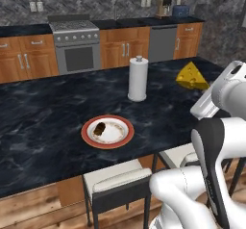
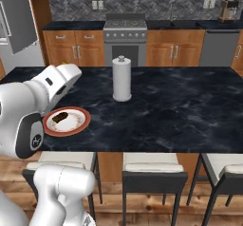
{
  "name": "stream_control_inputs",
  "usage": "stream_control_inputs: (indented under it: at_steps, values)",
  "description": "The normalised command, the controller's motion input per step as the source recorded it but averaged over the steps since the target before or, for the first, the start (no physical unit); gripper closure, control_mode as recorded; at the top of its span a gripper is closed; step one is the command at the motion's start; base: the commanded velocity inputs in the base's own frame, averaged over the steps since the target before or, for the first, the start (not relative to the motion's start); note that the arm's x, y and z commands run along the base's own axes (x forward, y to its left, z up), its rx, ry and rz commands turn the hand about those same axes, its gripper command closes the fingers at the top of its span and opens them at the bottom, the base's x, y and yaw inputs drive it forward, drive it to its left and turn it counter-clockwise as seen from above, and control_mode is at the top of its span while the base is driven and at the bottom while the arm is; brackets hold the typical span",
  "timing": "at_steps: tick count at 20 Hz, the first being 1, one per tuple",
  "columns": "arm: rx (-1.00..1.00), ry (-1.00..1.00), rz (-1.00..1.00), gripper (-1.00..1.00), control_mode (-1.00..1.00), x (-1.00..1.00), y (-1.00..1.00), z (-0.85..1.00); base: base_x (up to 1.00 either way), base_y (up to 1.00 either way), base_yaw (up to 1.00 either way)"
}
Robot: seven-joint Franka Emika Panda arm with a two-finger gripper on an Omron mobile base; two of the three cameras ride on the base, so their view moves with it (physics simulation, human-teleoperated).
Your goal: Take the cheese, fish, and sweet potato from the fridge and place them on the plate on the dining counter to create an appetizer plate.
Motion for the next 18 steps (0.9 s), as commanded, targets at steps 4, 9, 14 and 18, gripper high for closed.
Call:
stream_control_inputs:
  at_steps: [4, 9, 14, 18]
  values:
    - [0.00, 0.00, 0.00, 1.00, 1.00, 0.00, 0.00, 0.00, 0.24, -0.14, 0.00]
    - [0.00, 0.12, 0.00, 1.00, -1.00, 0.27, -0.02, 0.00, 0.00, 0.00, 0.00]
    - [0.00, 0.17, 0.00, 1.00, -1.00, 0.26, 0.00, 0.00, 0.00, 0.00, 0.00]
    - [0.00, 0.17, 0.00, 1.00, -1.00, 0.15, 0.18, -0.02, 0.00, 0.00, 0.00]
